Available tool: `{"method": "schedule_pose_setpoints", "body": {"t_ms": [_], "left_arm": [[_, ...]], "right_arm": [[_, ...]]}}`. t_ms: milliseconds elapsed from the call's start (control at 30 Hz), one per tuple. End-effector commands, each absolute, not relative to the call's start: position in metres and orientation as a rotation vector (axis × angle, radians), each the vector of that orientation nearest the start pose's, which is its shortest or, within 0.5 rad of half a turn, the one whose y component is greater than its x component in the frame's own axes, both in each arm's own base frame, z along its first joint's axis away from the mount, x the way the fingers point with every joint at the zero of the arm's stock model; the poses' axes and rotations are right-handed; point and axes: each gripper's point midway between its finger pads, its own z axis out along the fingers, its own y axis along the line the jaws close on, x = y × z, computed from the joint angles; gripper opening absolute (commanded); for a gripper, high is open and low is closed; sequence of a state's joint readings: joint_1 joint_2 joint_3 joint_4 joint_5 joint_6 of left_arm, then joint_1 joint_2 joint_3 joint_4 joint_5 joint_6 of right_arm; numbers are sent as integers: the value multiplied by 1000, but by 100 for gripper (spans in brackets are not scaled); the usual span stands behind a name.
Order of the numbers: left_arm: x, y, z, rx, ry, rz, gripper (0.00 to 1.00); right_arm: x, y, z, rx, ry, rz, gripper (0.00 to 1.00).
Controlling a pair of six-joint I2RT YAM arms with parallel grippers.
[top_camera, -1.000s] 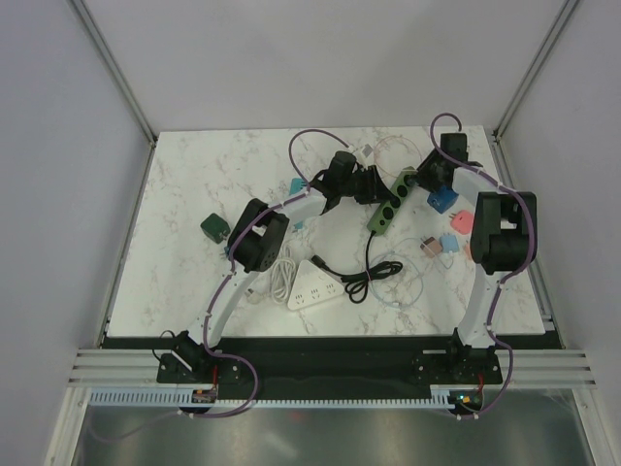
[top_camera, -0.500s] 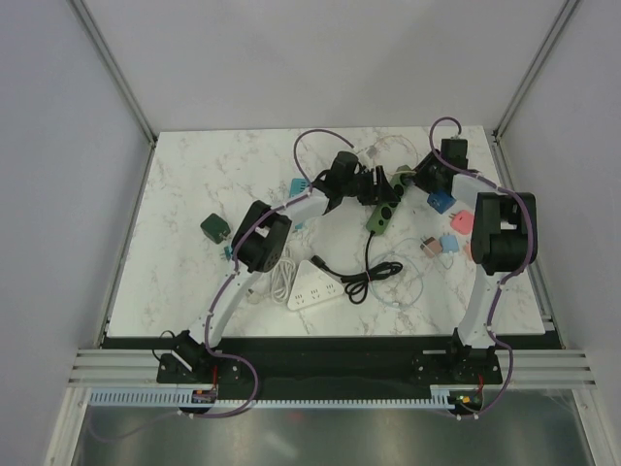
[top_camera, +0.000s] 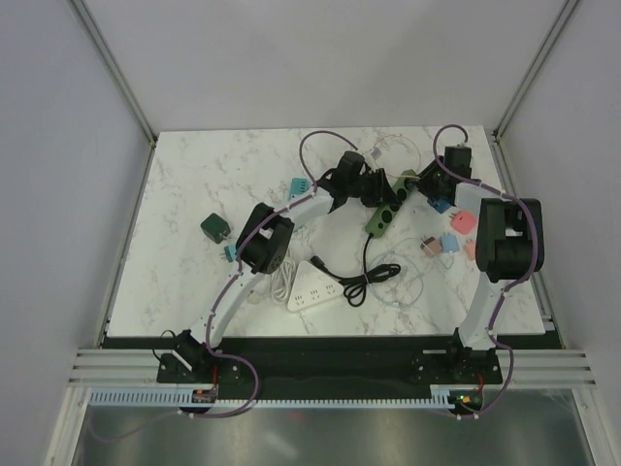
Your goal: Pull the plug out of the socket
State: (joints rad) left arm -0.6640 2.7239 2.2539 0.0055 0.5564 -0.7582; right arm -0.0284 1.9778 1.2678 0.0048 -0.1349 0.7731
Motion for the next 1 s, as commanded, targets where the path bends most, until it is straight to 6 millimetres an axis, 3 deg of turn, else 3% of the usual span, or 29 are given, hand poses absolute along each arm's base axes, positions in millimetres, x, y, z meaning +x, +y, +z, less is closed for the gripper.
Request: {"method": "schedule_pose_setpoints", "body": {"t_ms": [0,133,200,433,500,600,633,700,733,833,967], "left_arm": [[479,-506,31,209,2286,-1263,2],[483,-497,22,126,2336,-1190,2],[483,-493,19,95,2349,-1164,2],[485,-490,18,66,2353,-1143,2],[485,-490,17,64,2354,-1144,2],[485,-490,17,68,2351,-1148,2],[484,-491,17,70,2351,-1150,2],[485,-490,17,70,2351,-1151,2],[485,-490,17,70,2351,-1151,2],[485,-491,18,73,2349,-1157,2],[483,-493,18,82,2348,-1169,2]], "right_arm": [[504,61,83,779,2182,629,0],[505,63,93,785,2147,679,0],[506,66,100,803,2114,795,0],[503,37,114,859,2055,878,0],[502,36,116,855,2055,884,0],[500,24,109,837,2106,667,0],[500,33,117,784,2124,597,0],[493,20,109,735,2169,321,0],[494,39,118,663,2172,270,0],[486,33,121,598,2171,11,0],[485,24,121,634,2175,48,0]]}}
